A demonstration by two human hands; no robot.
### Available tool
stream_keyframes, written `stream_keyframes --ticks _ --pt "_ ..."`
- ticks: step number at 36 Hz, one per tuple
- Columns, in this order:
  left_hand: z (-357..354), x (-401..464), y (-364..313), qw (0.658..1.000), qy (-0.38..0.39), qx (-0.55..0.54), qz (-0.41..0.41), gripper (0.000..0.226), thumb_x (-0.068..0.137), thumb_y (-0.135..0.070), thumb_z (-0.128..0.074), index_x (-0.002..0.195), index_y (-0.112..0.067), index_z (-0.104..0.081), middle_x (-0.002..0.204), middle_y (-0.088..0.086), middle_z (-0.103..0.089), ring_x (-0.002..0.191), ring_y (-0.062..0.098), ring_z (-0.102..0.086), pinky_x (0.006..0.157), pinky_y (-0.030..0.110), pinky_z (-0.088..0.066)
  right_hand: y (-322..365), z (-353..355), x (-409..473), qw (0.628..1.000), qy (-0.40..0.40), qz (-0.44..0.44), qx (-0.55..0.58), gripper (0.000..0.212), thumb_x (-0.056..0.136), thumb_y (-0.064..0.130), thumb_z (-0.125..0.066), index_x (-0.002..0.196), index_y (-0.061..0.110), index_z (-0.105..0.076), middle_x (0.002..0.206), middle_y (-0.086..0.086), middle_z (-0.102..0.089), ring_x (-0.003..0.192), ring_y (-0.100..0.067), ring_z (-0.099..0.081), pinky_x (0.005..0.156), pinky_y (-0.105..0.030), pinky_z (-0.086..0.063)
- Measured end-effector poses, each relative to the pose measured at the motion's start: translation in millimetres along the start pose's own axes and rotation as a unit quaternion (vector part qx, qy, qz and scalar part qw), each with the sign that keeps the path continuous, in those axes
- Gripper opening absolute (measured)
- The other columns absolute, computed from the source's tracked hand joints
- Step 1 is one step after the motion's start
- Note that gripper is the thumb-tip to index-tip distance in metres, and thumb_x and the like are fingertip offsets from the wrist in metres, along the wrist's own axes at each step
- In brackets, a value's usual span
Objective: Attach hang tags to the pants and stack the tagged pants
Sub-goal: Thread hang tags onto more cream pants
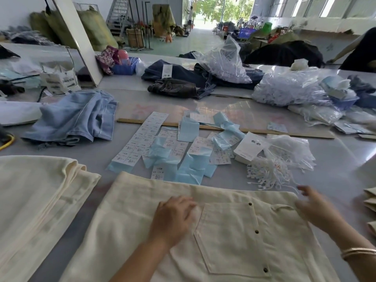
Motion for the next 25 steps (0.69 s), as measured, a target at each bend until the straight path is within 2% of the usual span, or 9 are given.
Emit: stream_keyframes --ticks 3,7,9,11,14,17,20,22,25 --pt "9.2 20.6 11.9 0.997 -0.077 -0.015 0.025 0.02 0.085 -0.011 -0.062 0.1 -0.019 -0.073 0.101 -0.002 -0.069 0.093 0.022 -0.063 0.083 0.035 -0.049 45.7 -21.2 -11.6 0.988 -0.049 0.148 0.019 0.036 0.083 -0.002 -0.064 0.118 0.004 -0.061 0.119 -0.022 -0.054 0.099 -0.037 -0.057 0.089 -0.045 -0.047" --pt "19.0 45.4 36.8 0.988 -0.112 0.029 0.105 0.03 0.082 -0.001 -0.058 0.108 -0.012 -0.069 0.11 0.006 -0.066 0.1 0.028 -0.059 0.084 0.036 -0.043 112.3 -62.6 -34.2 0.951 0.035 0.307 -0.012 0.018 0.087 0.013 -0.063 0.103 0.022 -0.068 0.108 0.004 -0.055 0.097 -0.014 -0.052 0.088 -0.028 -0.043" --pt "21.6 56.6 46.4 0.987 -0.107 0.05 0.108 0.037 0.08 0.001 -0.057 0.114 -0.011 -0.066 0.115 0.009 -0.063 0.103 0.032 -0.058 0.084 0.039 -0.044 139.5 -83.8 -37.2 0.938 0.055 0.342 -0.015 0.017 0.089 0.018 -0.06 0.101 0.025 -0.069 0.108 0.007 -0.057 0.099 -0.011 -0.053 0.086 -0.021 -0.041" --pt "22.3 68.4 51.3 0.988 -0.1 0.081 0.091 0.041 0.081 -0.002 -0.056 0.121 -0.011 -0.062 0.123 0.008 -0.058 0.108 0.031 -0.056 0.086 0.04 -0.044 161.8 -100.8 -29.9 0.937 0.056 0.345 -0.009 0.019 0.091 0.019 -0.057 0.105 0.024 -0.069 0.114 0.006 -0.059 0.103 -0.013 -0.055 0.088 -0.023 -0.044" --pt "18.4 87.2 50.6 0.99 -0.072 0.108 0.051 0.045 0.088 -0.01 -0.049 0.133 -0.014 -0.052 0.141 0.007 -0.047 0.126 0.026 -0.047 0.1 0.038 -0.038 187.8 -116.6 -5.8 0.945 0.054 0.322 -0.001 0.024 0.094 0.018 -0.055 0.115 0.018 -0.066 0.124 0.0 -0.058 0.11 -0.019 -0.056 0.094 -0.031 -0.047" --pt "6.5 103.1 46.3 0.994 -0.028 0.109 -0.01 0.049 0.093 -0.016 -0.044 0.142 -0.017 -0.042 0.151 0.006 -0.037 0.139 0.022 -0.033 0.113 0.037 -0.023 204.7 -128.6 21.0 0.944 0.047 0.323 -0.037 0.028 0.095 0.018 -0.052 0.12 0.013 -0.063 0.125 -0.006 -0.059 0.11 -0.024 -0.058 0.093 -0.033 -0.047" --pt "-11.1 110.8 46.0 0.988 0.045 0.145 -0.029 0.05 0.098 -0.031 -0.035 0.148 -0.025 -0.031 0.158 -0.004 -0.024 0.147 0.015 -0.016 0.117 0.04 -0.008 214.1 -139.0 45.5 0.941 0.039 0.327 -0.077 0.029 0.096 0.016 -0.048 0.121 0.01 -0.063 0.124 -0.009 -0.06 0.111 -0.027 -0.057 0.094 -0.037 -0.048" --pt "-18.9 110.2 46.9 0.986 0.061 0.152 -0.033 0.047 0.098 -0.034 -0.031 0.143 -0.026 -0.039 0.154 -0.005 -0.033 0.145 0.016 -0.021 0.117 0.042 -0.009 218.0 -145.5 57.7 0.937 0.032 0.332 -0.1 0.029 0.095 0.013 -0.047 0.118 0.009 -0.065 0.123 -0.01 -0.061 0.111 -0.029 -0.057 0.093 -0.04 -0.048" --pt "-20.4 107.5 48.2 0.991 0.046 0.122 -0.026 0.044 0.095 -0.035 -0.03 0.135 -0.025 -0.048 0.148 -0.005 -0.043 0.14 0.018 -0.032 0.117 0.044 -0.013 223.8 -154.1 68.8 0.923 0.013 0.356 -0.145 0.029 0.095 0.013 -0.047 0.117 0.01 -0.065 0.122 -0.009 -0.062 0.11 -0.028 -0.058 0.089 -0.036 -0.048"
Point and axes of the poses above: each hand's wrist, its own x-axis towards the middle knuckle, its own z-axis out of the back of the hand, y = z × x, the point moved 1 cm from there along x, towards the middle knuckle
